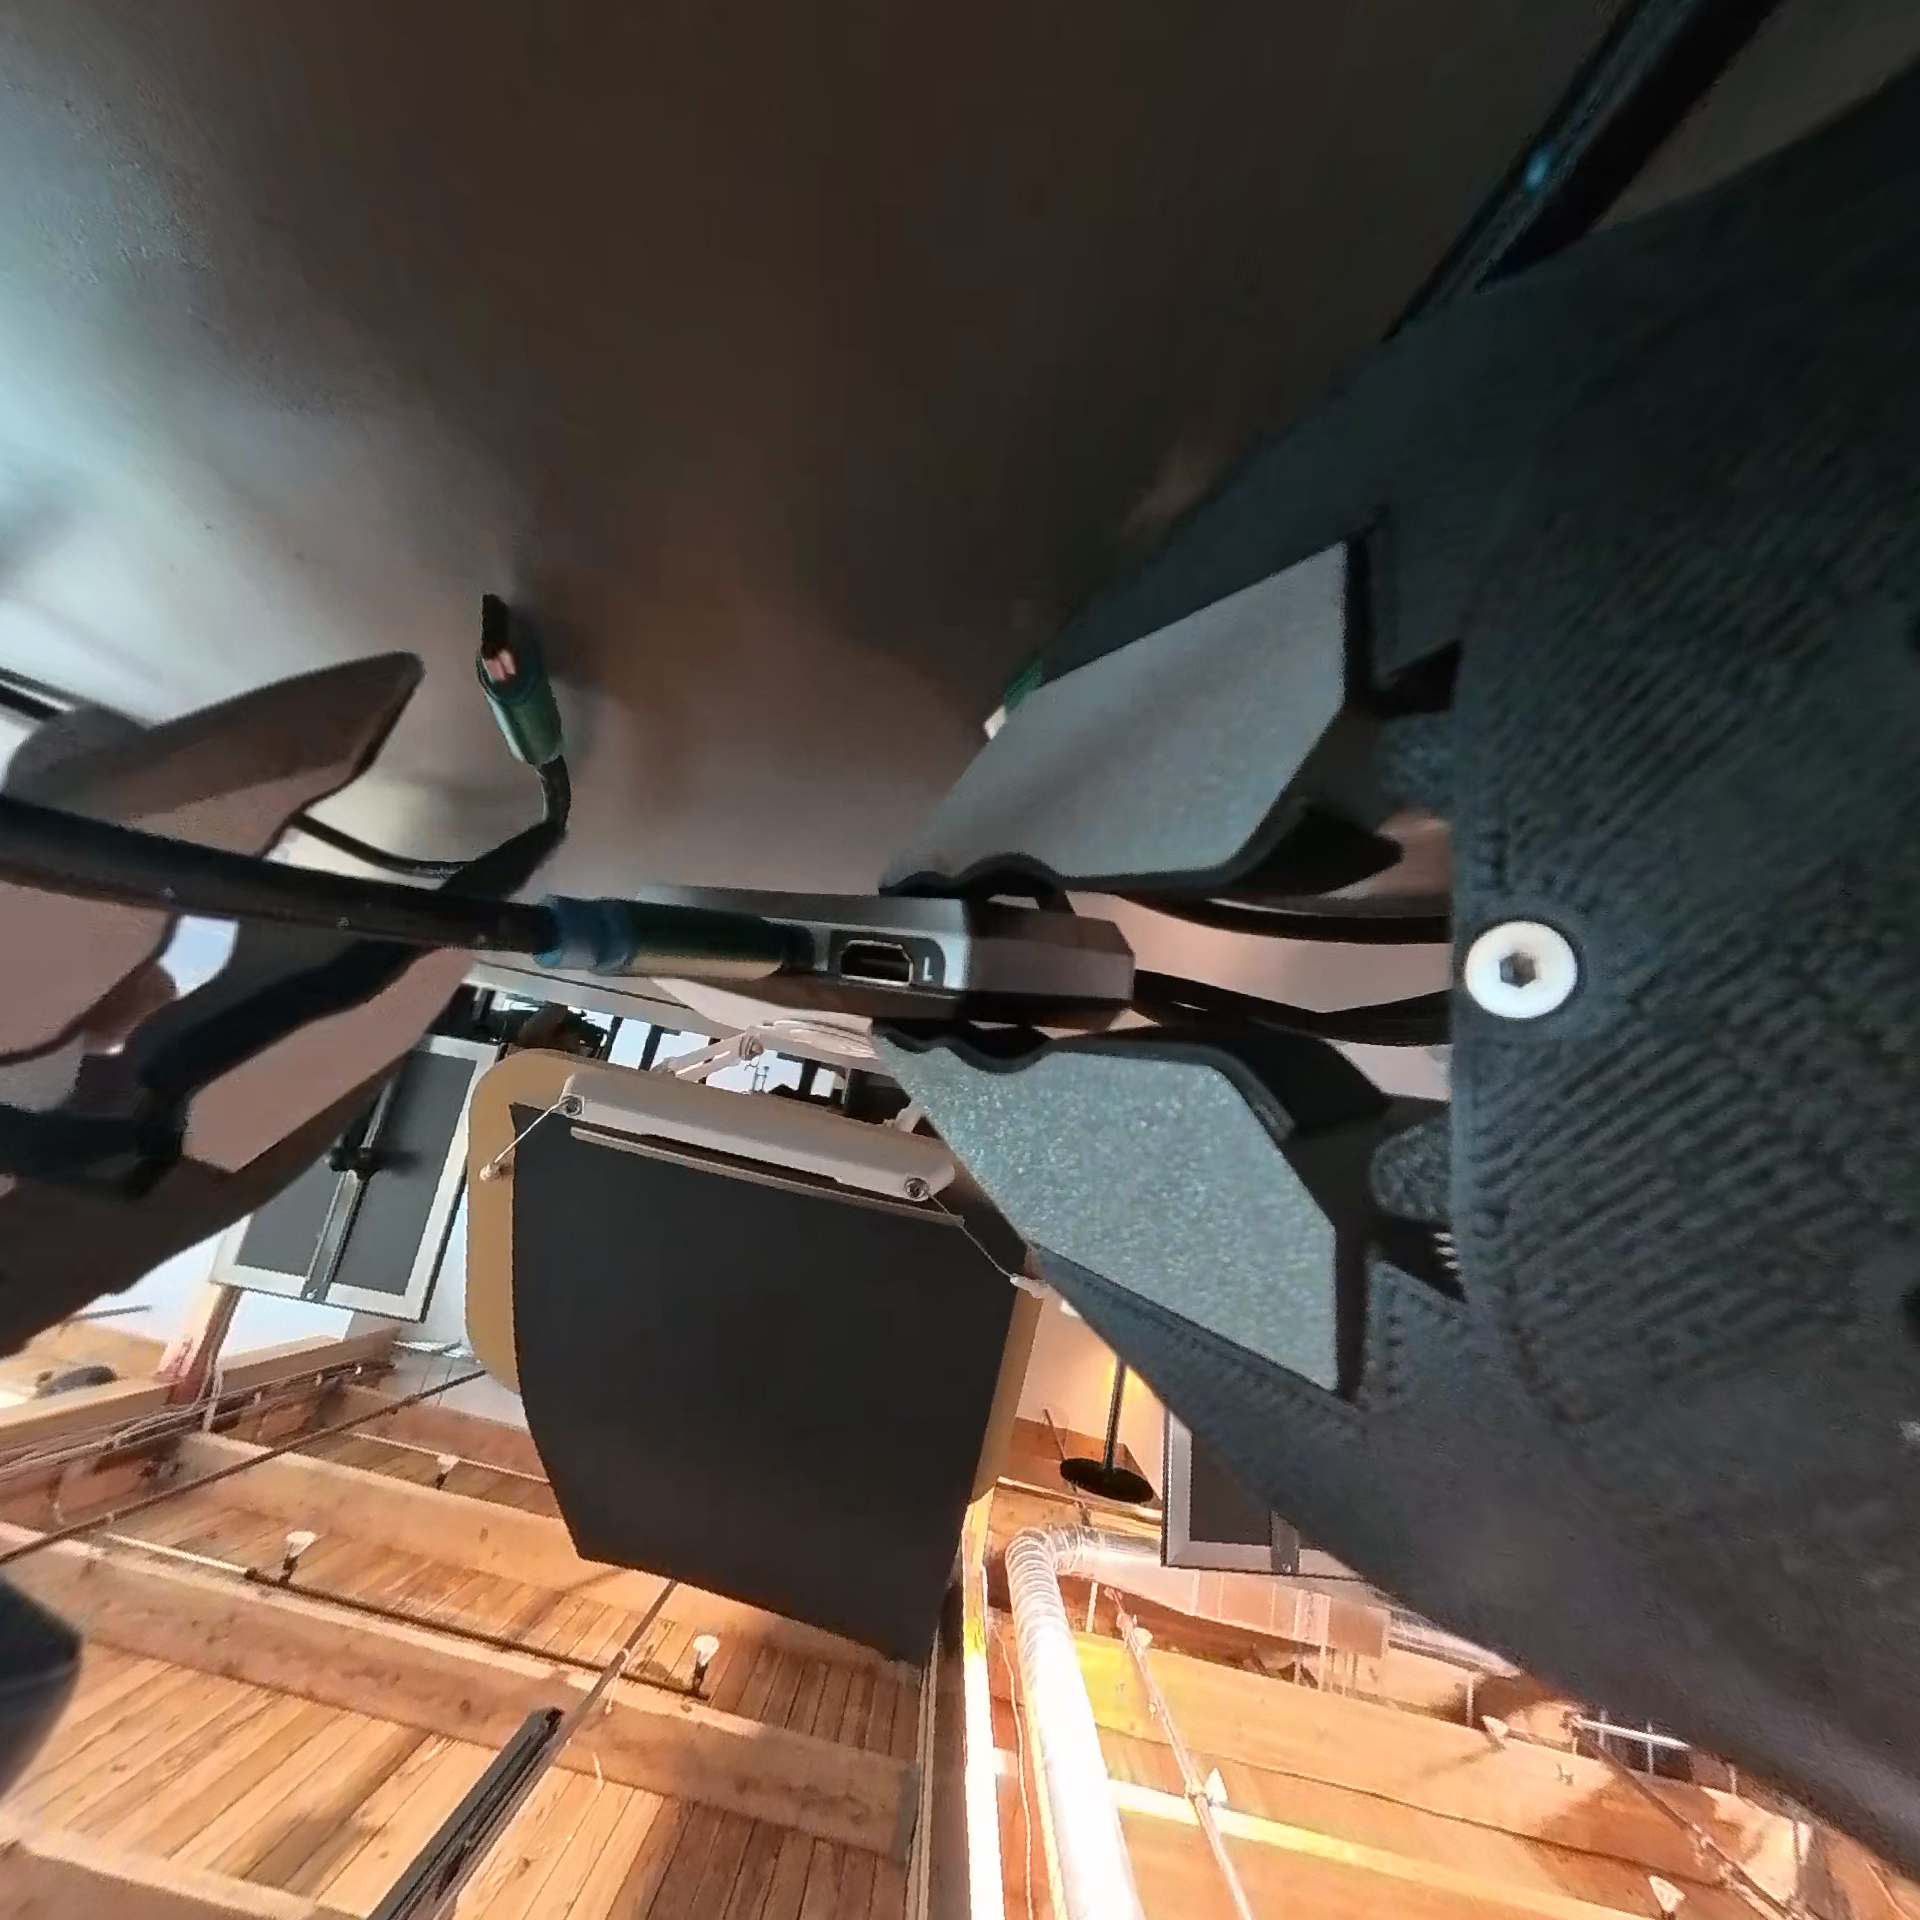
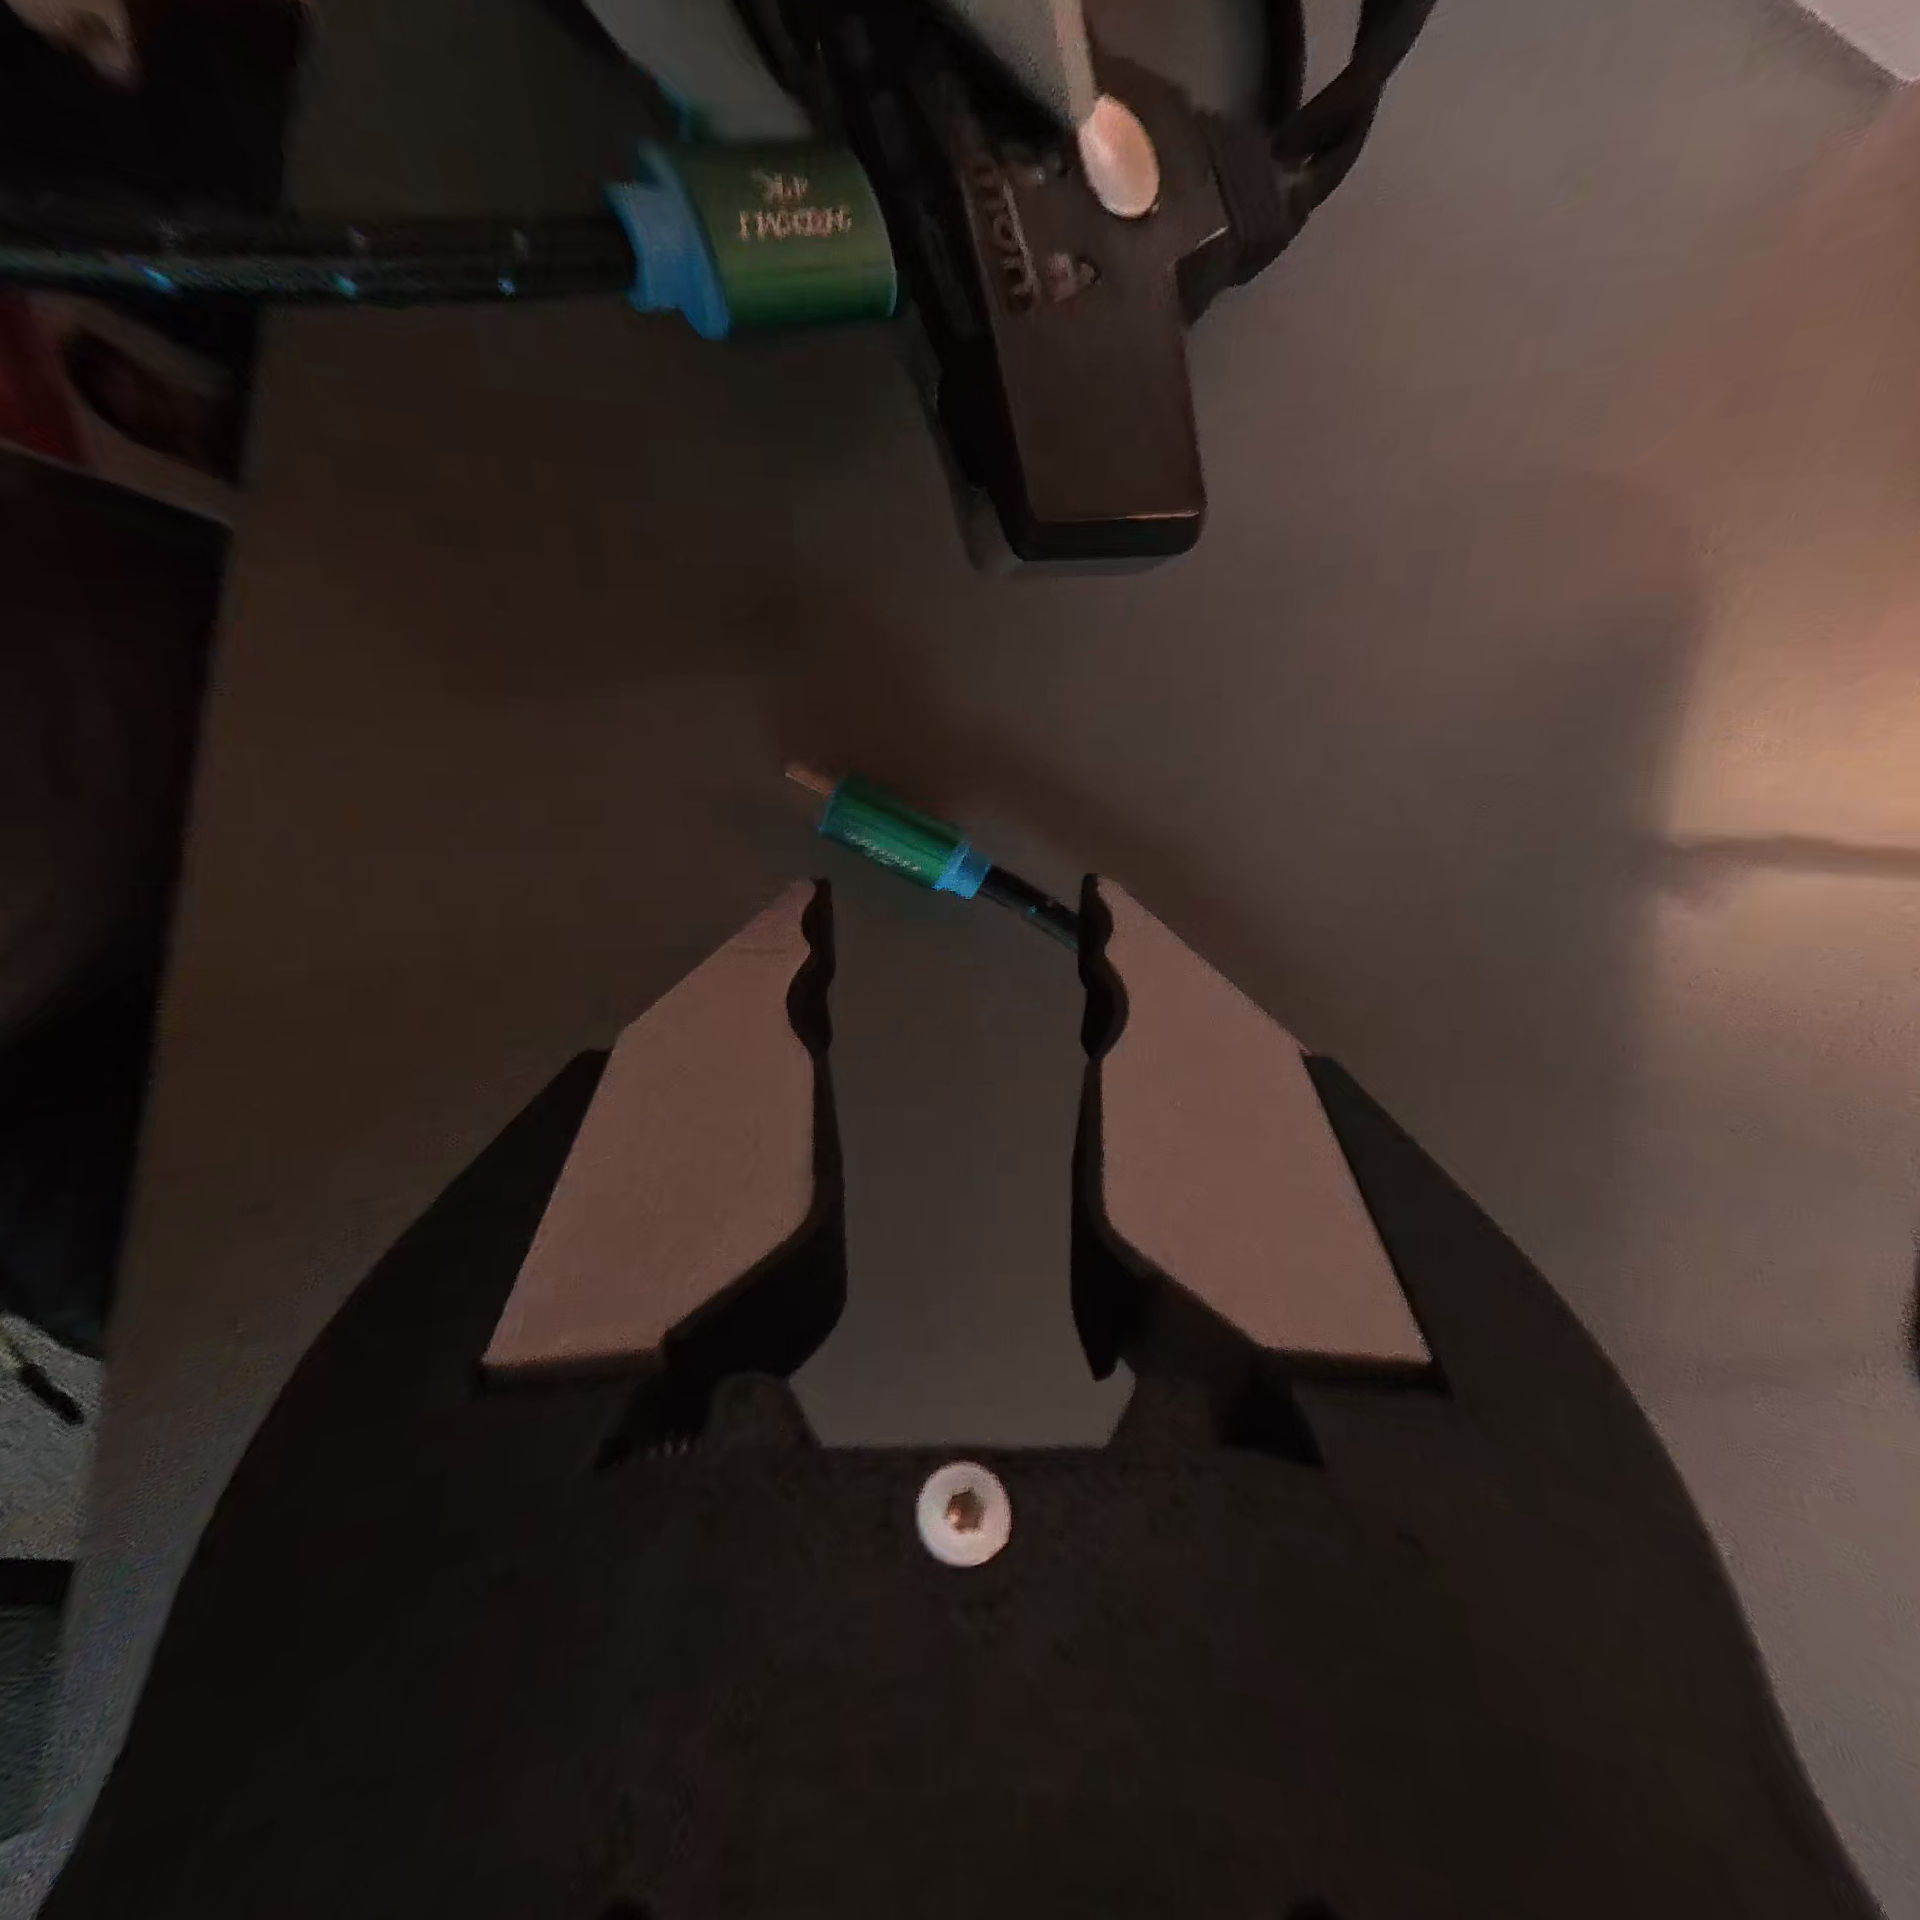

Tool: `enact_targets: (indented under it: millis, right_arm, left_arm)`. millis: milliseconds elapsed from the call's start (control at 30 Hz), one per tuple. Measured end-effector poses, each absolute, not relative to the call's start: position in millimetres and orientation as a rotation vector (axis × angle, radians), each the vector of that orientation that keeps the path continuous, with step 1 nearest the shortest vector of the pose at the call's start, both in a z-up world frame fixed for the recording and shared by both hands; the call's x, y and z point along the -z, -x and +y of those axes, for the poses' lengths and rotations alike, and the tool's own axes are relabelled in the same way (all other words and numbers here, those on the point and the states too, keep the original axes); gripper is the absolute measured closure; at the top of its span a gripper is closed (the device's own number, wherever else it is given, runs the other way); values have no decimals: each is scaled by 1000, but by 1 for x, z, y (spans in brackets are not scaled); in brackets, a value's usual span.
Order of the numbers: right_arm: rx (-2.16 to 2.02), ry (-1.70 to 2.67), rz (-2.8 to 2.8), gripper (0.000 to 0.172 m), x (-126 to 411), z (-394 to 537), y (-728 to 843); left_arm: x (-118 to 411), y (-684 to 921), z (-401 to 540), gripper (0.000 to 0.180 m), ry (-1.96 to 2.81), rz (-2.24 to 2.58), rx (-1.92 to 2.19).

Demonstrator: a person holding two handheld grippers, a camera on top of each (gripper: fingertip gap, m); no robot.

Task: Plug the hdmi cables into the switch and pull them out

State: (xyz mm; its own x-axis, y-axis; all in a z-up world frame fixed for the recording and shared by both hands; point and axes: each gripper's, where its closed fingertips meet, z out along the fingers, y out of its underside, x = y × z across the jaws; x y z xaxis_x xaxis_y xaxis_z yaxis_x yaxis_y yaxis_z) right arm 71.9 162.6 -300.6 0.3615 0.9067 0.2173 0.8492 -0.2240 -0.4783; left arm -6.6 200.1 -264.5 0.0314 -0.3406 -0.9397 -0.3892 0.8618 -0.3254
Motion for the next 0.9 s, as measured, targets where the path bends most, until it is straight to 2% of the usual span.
enact_targets:
  millis: [67,133,233,333,467,600,633,700,900]
  right_arm:
    - [-107,2116,-1567,128,310,169,-71]
    - [-152,2130,-1564,144,313,174,-67]
    - [-162,2200,-1454,149,315,192,-69]
    - [-157,2352,-1113,149,315,220,-85]
    - [-480,2476,-641,154,311,233,-88]
    - [-610,2457,-397,161,306,240,-101]
    - [-629,2437,-407,161,304,239,-101]
    - [-652,2371,-461,141,297,236,-97]
    - [-467,2277,-606,137,295,228,-99]
  left_arm:
    - [263,8,202,162,603,1557,-45]
    - [264,9,205,161,616,1550,-58]
    - [260,11,211,162,620,1516,-133]
    - [254,14,221,163,617,1461,-246]
    - [252,17,230,162,648,1434,-291]
    - [254,17,231,162,654,1440,-305]
    - [255,16,231,162,653,1444,-310]
    - [258,15,232,162,662,1458,-308]
    - [263,14,234,162,678,1482,-314]
